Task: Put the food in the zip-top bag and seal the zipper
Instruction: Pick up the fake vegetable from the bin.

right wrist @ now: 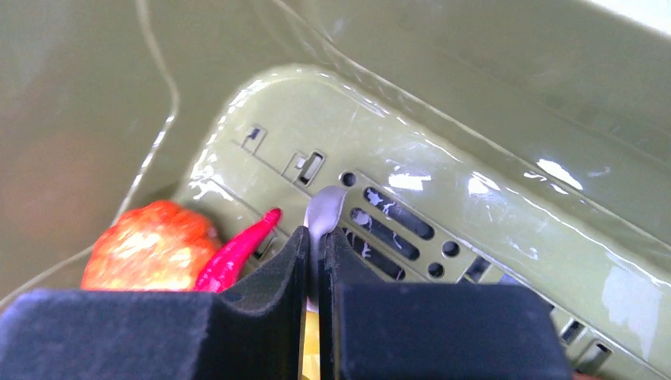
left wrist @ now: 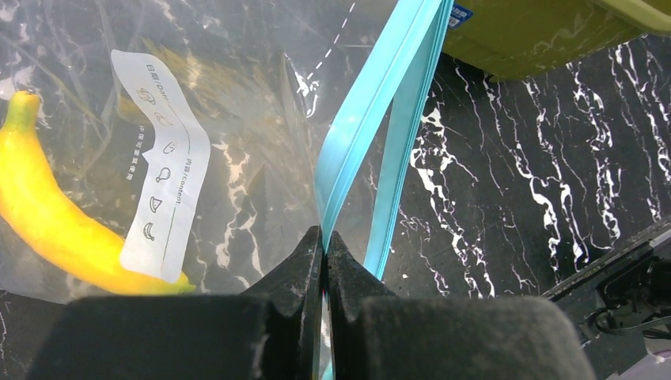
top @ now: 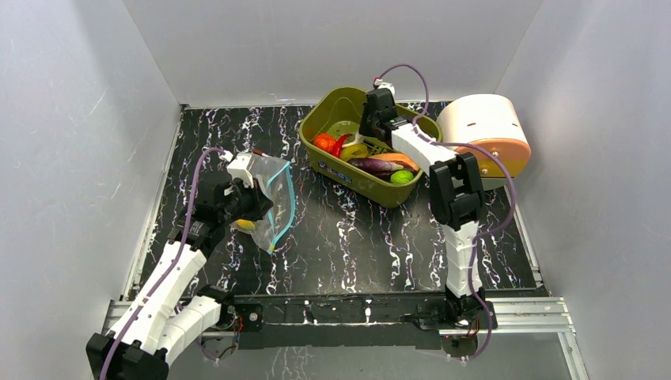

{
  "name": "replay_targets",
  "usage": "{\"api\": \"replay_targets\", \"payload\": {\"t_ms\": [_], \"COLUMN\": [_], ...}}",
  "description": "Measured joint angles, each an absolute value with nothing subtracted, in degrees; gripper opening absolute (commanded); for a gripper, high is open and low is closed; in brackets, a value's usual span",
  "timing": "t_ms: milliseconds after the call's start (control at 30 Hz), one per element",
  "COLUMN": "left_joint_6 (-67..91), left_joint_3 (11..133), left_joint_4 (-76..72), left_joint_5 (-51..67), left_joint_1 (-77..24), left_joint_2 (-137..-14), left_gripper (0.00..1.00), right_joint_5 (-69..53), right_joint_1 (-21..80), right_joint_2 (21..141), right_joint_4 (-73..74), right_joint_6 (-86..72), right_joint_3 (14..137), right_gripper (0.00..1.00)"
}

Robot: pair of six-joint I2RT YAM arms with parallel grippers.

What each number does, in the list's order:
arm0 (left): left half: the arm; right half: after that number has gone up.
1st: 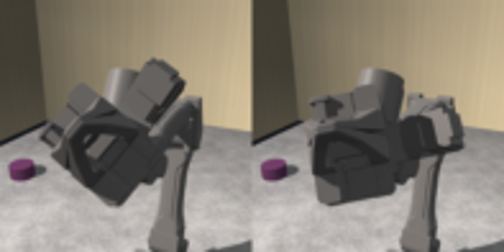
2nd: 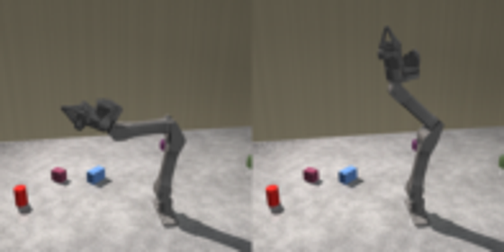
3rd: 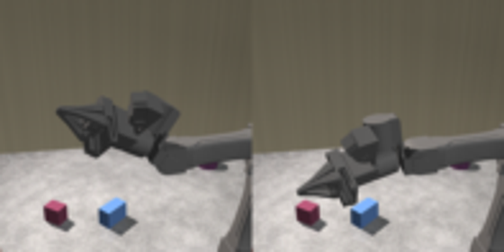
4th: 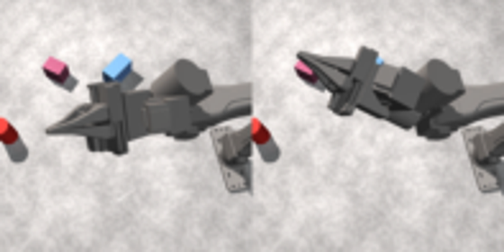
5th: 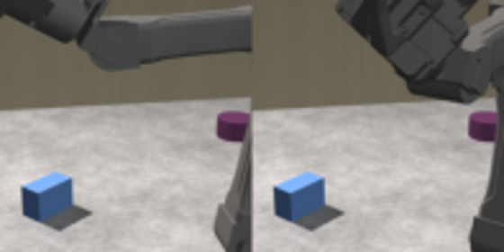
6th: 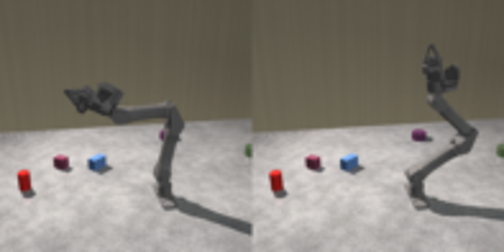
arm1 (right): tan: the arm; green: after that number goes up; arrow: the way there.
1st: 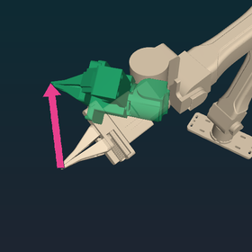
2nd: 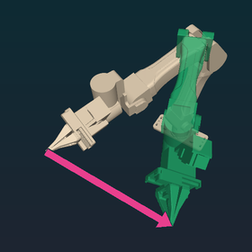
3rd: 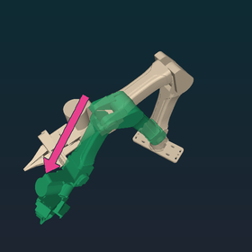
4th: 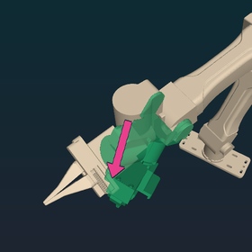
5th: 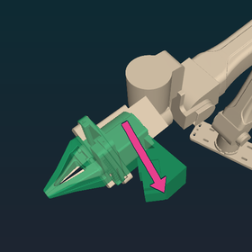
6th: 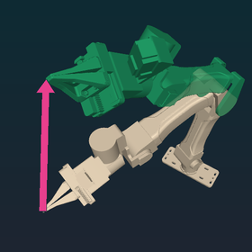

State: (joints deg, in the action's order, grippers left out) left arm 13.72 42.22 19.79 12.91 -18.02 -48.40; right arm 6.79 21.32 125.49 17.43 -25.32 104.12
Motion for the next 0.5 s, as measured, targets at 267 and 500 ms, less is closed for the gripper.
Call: {"api": "replay_targets", "payload": {"t_ms": [267,500], "left_joint_6": [18.65,22.87], "left_joint_3": [45.67,51.33], "left_joint_4": [22.13,24.93], "left_joint_5": [12.88,12.91], "left_joint_1": [-18.02,-18.02], "left_joint_2": [-48.42,-51.05], "left_gripper": [0.0,0.0], "right_joint_5": [4.43,3.22], "right_joint_1": [21.32,21.34], "right_joint_2": [114.89,104.47], "right_joint_4": [12.84,10.17], "right_joint_6": [-23.14,-20.78], "right_joint_3": [96.44,89.41], "right_gripper": [0.0,0.0]}}
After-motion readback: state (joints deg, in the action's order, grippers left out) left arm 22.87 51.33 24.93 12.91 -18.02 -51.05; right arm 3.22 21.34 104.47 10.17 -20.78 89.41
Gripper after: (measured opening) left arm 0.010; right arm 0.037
